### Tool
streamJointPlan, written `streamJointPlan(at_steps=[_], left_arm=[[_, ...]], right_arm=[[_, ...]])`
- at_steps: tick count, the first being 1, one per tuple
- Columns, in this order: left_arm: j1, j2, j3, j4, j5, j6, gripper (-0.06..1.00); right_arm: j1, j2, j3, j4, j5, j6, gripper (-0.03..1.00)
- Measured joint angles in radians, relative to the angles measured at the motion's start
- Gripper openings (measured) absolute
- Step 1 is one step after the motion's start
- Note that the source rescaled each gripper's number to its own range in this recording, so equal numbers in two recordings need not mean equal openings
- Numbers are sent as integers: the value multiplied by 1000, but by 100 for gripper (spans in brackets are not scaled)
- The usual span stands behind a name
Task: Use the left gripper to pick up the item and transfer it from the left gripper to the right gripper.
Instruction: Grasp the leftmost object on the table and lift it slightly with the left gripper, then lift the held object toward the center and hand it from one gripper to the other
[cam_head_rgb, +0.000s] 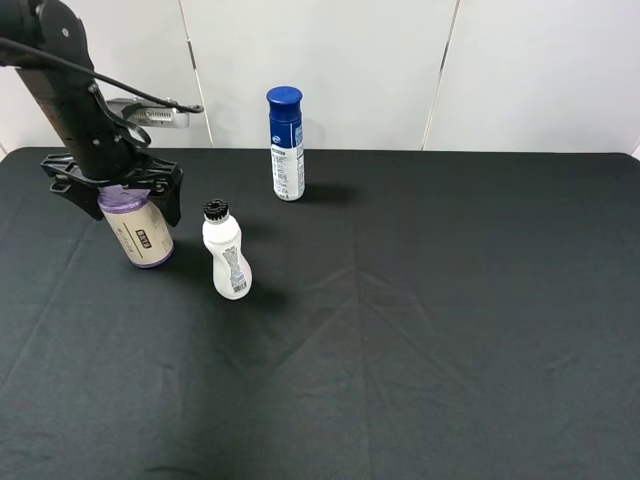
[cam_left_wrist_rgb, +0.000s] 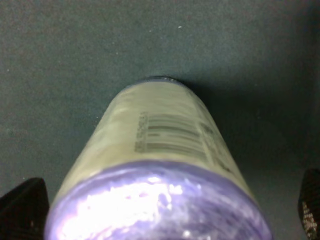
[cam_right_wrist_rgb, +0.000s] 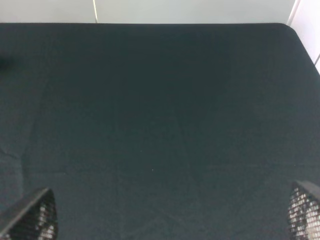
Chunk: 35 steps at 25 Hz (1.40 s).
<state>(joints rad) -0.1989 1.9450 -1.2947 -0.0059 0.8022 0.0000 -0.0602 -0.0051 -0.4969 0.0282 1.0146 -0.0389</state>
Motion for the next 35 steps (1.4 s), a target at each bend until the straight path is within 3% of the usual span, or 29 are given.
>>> streamJointPlan(at_steps=[5, 8, 10, 14, 15, 30, 35], left_arm=[[0, 23, 0, 6, -1, -11, 97], [0, 24, 0, 6, -2, -13, 82], [0, 24, 0, 14, -2, -13, 63], [0, 24, 0, 17, -2, -14, 10], [0, 24, 0, 17, -3, -14, 1], [0, 24, -2, 17, -2, -14, 0], [0, 25, -69, 17, 101, -14, 0]], right_arm=[[0, 0, 0, 0, 0, 2, 100], [0, 0, 0, 0, 0, 3, 100], [0, 0, 0, 0, 0, 3, 100], [0, 0, 0, 0, 0, 3, 100], [0, 0, 0, 0, 0, 3, 100], [0, 0, 0, 0, 0, 3, 100], [0, 0, 0, 0, 0, 3, 100]])
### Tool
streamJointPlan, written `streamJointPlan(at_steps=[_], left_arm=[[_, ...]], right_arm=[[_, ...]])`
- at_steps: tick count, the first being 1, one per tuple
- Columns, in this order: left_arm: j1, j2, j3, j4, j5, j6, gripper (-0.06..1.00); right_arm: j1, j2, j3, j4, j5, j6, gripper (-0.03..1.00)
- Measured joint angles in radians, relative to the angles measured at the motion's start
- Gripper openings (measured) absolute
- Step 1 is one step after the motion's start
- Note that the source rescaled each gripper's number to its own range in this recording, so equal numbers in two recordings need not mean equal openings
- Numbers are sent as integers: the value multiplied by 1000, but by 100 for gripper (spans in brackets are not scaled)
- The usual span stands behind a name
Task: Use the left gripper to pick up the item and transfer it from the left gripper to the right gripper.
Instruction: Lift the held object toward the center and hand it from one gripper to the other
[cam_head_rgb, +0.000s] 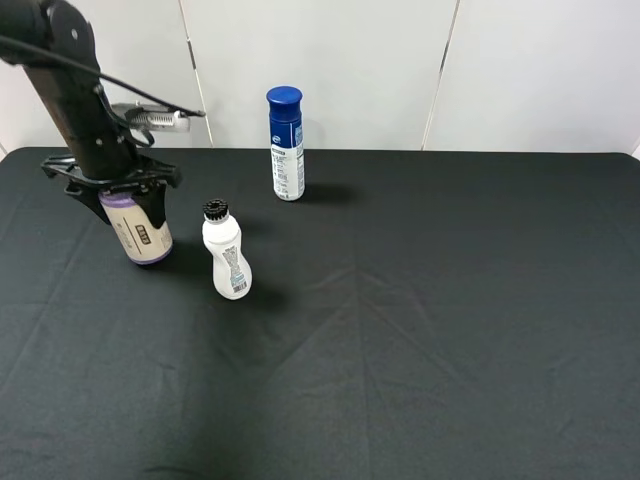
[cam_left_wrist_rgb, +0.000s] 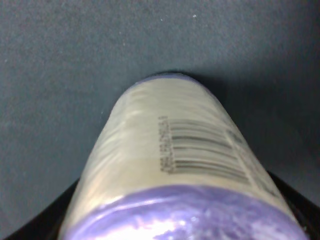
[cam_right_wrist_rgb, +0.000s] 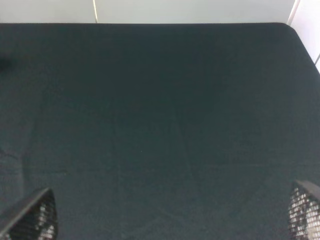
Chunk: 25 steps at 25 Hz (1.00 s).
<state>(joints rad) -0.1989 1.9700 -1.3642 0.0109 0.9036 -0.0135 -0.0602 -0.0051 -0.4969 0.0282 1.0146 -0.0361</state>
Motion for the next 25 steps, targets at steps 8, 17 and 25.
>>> streamJointPlan(at_steps=[8, 17, 25], left_arm=[[0, 0, -122, -1, 159, 0, 0], [0, -6, -199, -1, 255, 0, 0], [0, -125, -199, 0, 255, 0, 0]], right_arm=[[0, 0, 0, 0, 0, 0, 100], [0, 0, 0, 0, 0, 0, 100], [0, 0, 0, 0, 0, 0, 100]])
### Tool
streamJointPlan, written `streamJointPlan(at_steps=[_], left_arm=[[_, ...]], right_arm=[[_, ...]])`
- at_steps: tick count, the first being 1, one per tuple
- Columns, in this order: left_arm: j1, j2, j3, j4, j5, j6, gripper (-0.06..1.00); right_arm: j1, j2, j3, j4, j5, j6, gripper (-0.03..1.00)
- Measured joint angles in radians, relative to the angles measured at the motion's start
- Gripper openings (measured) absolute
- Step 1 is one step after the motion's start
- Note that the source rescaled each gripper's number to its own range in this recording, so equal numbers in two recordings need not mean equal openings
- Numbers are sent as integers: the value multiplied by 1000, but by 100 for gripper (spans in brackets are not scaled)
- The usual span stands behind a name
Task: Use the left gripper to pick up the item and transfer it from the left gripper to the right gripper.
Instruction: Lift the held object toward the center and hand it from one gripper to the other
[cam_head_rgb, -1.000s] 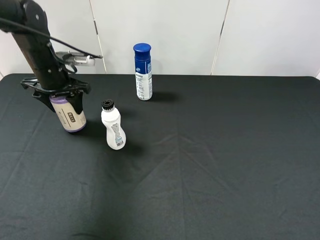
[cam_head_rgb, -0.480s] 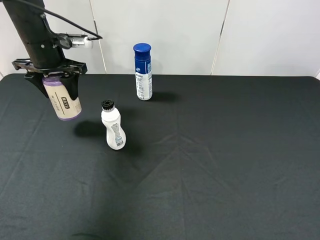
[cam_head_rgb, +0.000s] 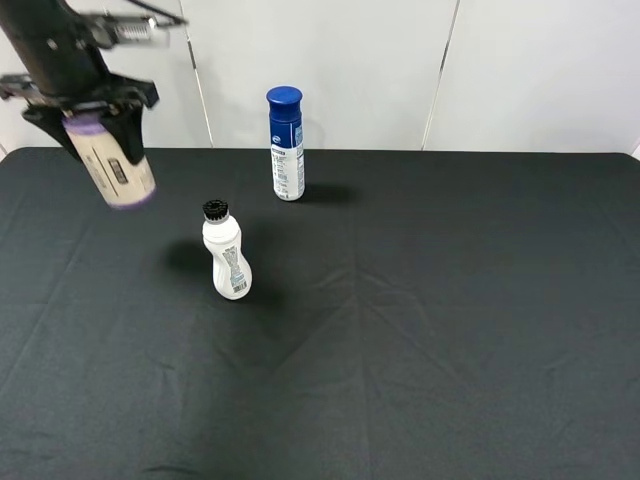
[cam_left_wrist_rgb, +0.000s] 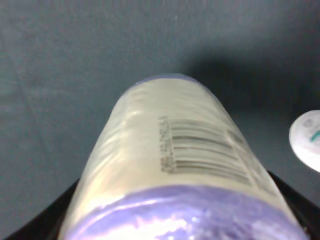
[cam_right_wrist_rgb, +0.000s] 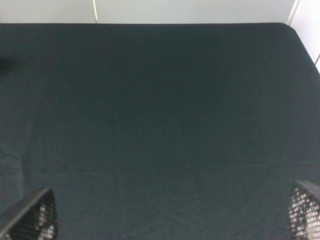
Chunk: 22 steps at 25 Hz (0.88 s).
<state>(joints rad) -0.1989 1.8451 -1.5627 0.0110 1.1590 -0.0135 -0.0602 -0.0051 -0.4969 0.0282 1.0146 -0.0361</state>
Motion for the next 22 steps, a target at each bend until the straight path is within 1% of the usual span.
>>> streamJointPlan(at_steps=[3, 7, 10, 17, 19, 22], left_arm=[[0, -54, 0, -2, 1, 0, 0], [0, -122, 0, -51, 2, 0, 0], [0, -164, 0, -128, 2, 3, 0], [-4, -212, 0, -340, 2, 71, 0], [-9, -215, 0, -395, 2, 105, 0], [-47, -217, 0, -415, 2, 156, 0]], right_arm=[[0, 0, 0, 0, 0, 0, 100], [0, 0, 0, 0, 0, 0, 100], [0, 0, 0, 0, 0, 0, 100], [0, 0, 0, 0, 0, 0, 100], [0, 0, 0, 0, 0, 0, 100], [0, 0, 0, 0, 0, 0, 100]])
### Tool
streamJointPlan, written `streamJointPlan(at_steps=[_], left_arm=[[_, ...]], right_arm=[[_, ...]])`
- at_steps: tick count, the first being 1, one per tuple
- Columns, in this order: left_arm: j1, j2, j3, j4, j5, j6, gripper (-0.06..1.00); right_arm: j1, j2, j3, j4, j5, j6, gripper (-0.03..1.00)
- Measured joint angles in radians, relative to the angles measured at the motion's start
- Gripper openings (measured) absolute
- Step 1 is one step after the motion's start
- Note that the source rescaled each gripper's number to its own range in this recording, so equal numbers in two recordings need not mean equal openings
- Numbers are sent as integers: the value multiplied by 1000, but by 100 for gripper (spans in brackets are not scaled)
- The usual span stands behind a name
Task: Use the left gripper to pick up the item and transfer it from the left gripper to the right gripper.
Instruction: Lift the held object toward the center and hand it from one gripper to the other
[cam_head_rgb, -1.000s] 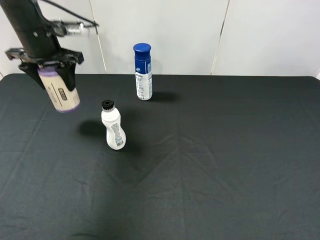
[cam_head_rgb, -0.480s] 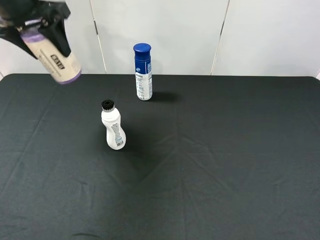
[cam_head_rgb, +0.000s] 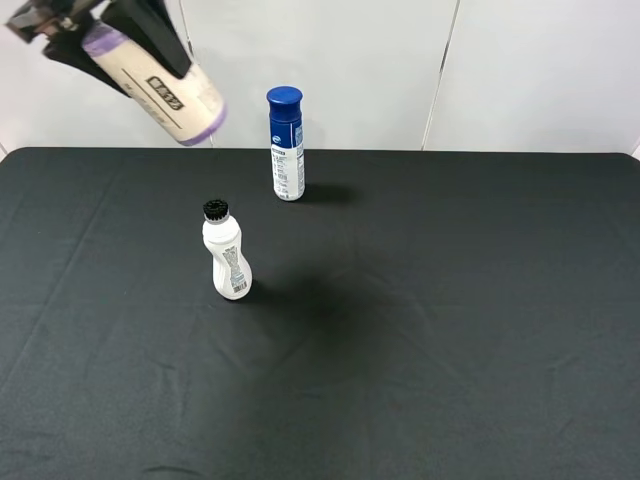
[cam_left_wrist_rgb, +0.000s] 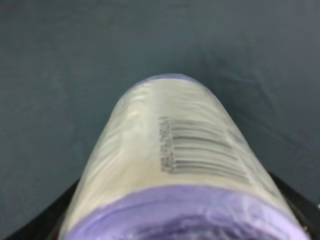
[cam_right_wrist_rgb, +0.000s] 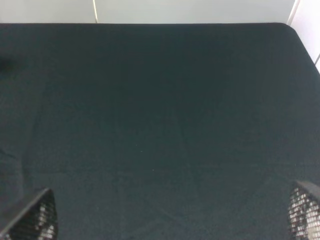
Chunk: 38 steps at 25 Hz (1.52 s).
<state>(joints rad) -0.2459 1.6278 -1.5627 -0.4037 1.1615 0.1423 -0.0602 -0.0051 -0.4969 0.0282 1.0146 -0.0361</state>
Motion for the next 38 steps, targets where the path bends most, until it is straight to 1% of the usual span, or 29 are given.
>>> streamJointPlan(at_steps=[5, 9, 13, 17, 21, 23, 27, 29, 31, 33, 36, 38], left_arm=[[-140, 0, 0, -12, -13, 66, 0], [-250, 2, 0, -18, -95, 89, 0], [-333, 39, 0, -23, -149, 98, 0], [-390, 110, 0, -23, -180, 115, 0], [-432, 167, 0, -28, -232, 175, 0], [-451, 186, 0, -51, -251, 212, 0], [-462, 212, 0, -142, -272, 298, 0], [-463, 220, 0, -192, -278, 342, 0], [-463, 226, 0, -229, -279, 379, 0], [-463, 228, 0, -261, -280, 402, 0], [-463, 231, 0, -270, -282, 413, 0], [-463, 231, 0, -272, -282, 413, 0]], right_arm=[[0, 0, 0, 0, 0, 0, 100], [0, 0, 0, 0, 0, 0, 100], [0, 0, 0, 0, 0, 0, 100], [0, 0, 0, 1, 0, 0, 100], [0, 0, 0, 1, 0, 0, 100], [0, 0, 0, 1, 0, 0, 100], [0, 0, 0, 4, 0, -4, 100], [0, 0, 0, 23, 0, -25, 100], [0, 0, 0, 67, -1, -60, 100], [0, 11, -11, 136, -1, -103, 100], [8, 68, -30, 257, -18, -197, 100], [41, 99, -30, 315, -54, -257, 100]])
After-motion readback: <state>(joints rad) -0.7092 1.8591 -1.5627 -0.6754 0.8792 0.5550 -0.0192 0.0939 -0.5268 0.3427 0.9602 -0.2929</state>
